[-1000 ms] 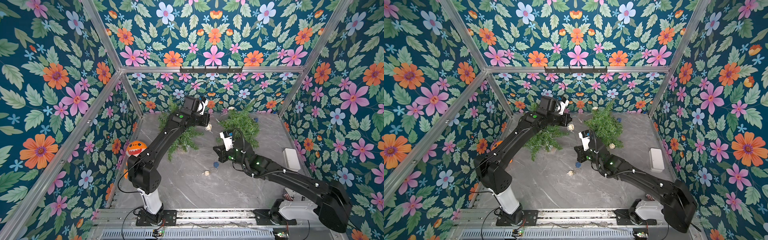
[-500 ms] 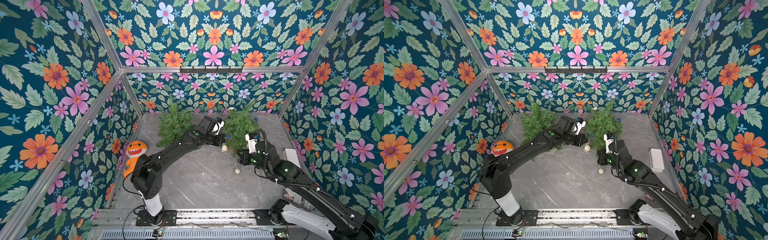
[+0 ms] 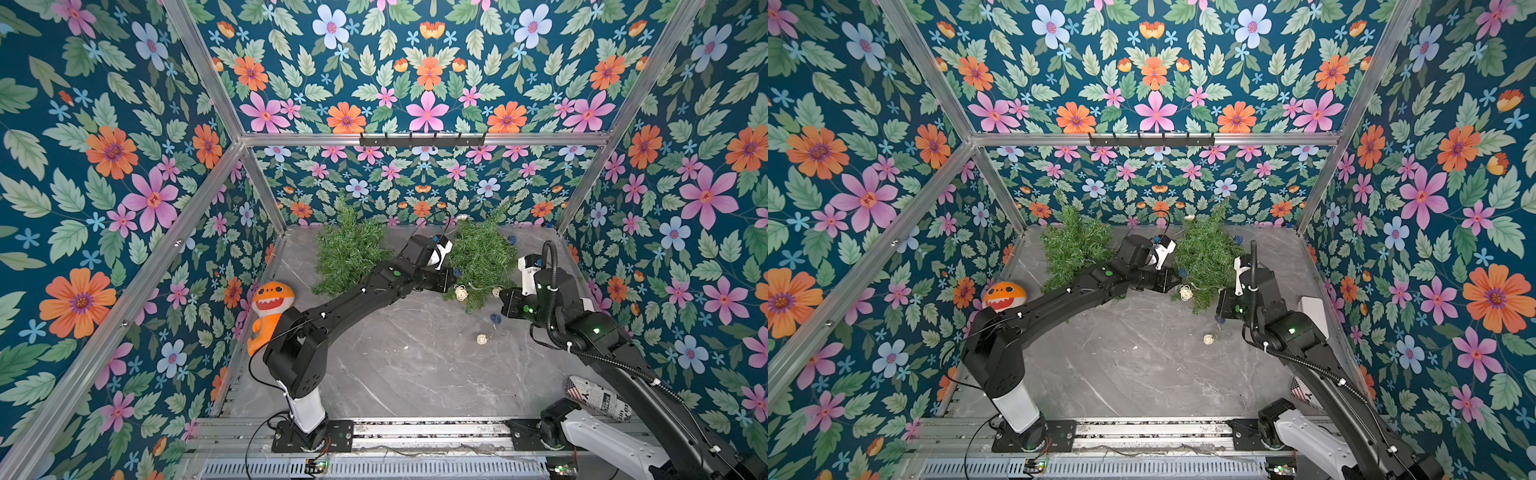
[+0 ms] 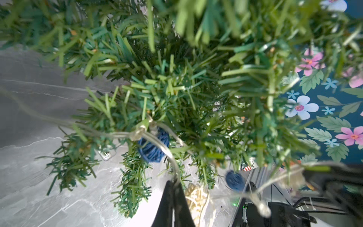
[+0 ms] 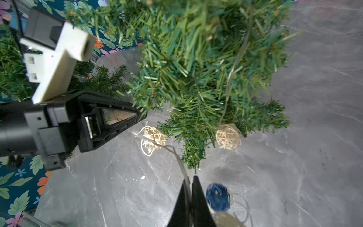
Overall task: Wrap string light around the christmas tree
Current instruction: Wrap the light string around the Christmas tree.
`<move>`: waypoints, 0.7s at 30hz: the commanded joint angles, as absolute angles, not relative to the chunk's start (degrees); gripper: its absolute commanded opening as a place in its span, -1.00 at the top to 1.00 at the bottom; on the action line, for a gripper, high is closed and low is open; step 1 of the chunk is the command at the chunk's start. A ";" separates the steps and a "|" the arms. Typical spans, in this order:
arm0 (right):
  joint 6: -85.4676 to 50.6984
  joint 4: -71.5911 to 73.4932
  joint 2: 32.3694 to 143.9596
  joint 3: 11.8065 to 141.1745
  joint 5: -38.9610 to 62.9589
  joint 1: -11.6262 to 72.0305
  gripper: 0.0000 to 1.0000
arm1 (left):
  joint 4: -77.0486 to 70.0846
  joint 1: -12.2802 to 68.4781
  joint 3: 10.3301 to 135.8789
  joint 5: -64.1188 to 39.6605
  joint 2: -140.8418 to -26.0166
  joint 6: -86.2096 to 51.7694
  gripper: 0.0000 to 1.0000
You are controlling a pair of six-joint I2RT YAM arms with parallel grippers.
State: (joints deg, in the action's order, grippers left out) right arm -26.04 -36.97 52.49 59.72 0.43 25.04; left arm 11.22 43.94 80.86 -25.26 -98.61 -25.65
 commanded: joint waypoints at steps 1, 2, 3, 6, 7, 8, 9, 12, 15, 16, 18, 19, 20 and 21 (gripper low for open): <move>-22.60 -39.98 52.59 63.02 4.88 24.55 1.00 | 2.25 43.71 78.14 -27.37 -95.25 -24.45 0.48; -22.03 -41.17 53.37 64.13 5.21 24.50 1.00 | 0.59 43.54 77.00 -27.42 -94.20 -23.98 0.40; -21.27 -42.83 54.41 65.45 5.57 24.52 1.00 | -0.71 43.20 75.95 -27.06 -93.02 -23.35 0.32; -20.72 -46.60 57.20 68.57 6.96 24.43 1.00 | -2.66 41.55 73.59 -26.81 -90.31 -21.99 0.13; -21.06 -47.57 58.28 69.71 8.01 24.29 1.00 | -2.94 40.96 72.56 -26.47 -89.37 -21.05 0.07; -21.74 -48.42 59.37 70.70 8.92 24.31 1.00 | -3.23 40.64 71.28 -26.12 -88.44 -20.08 0.01; -22.57 -49.25 60.62 71.62 10.15 24.24 1.00 | -3.77 40.44 69.31 -25.28 -87.19 -18.81 -0.07; -24.94 -50.51 62.40 73.11 12.62 24.25 1.00 | -9.69 40.34 60.83 -24.00 -82.60 -16.04 -0.26; -26.75 -49.55 61.77 72.29 13.46 24.22 1.00 | -20.06 40.26 50.58 -22.77 -77.59 -16.14 -0.43; -27.58 -48.99 61.61 72.08 14.14 24.14 1.00 | -24.55 40.00 46.77 -23.02 -75.91 -16.54 -0.46; -29.36 -47.92 61.61 71.65 15.91 24.08 1.00 | -34.25 39.81 39.64 -22.76 -73.40 -18.28 -0.54; -30.76 -46.81 61.57 71.10 16.93 24.08 1.00 | -36.81 39.90 37.30 -23.15 -72.92 -18.54 -0.53; -31.99 -45.51 61.38 70.45 17.86 24.06 1.00 | -38.02 40.21 36.04 -23.33 -72.97 -18.78 -0.50; -32.89 -44.06 61.03 69.54 18.80 24.09 1.00 | -38.84 41.00 34.92 -23.54 -73.23 -18.69 -0.48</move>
State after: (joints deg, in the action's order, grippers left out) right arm -28.95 -47.13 61.43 70.50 15.22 24.14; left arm -26.37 40.12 37.41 -23.00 -73.52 -18.11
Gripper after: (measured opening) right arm 0.050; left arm 0.745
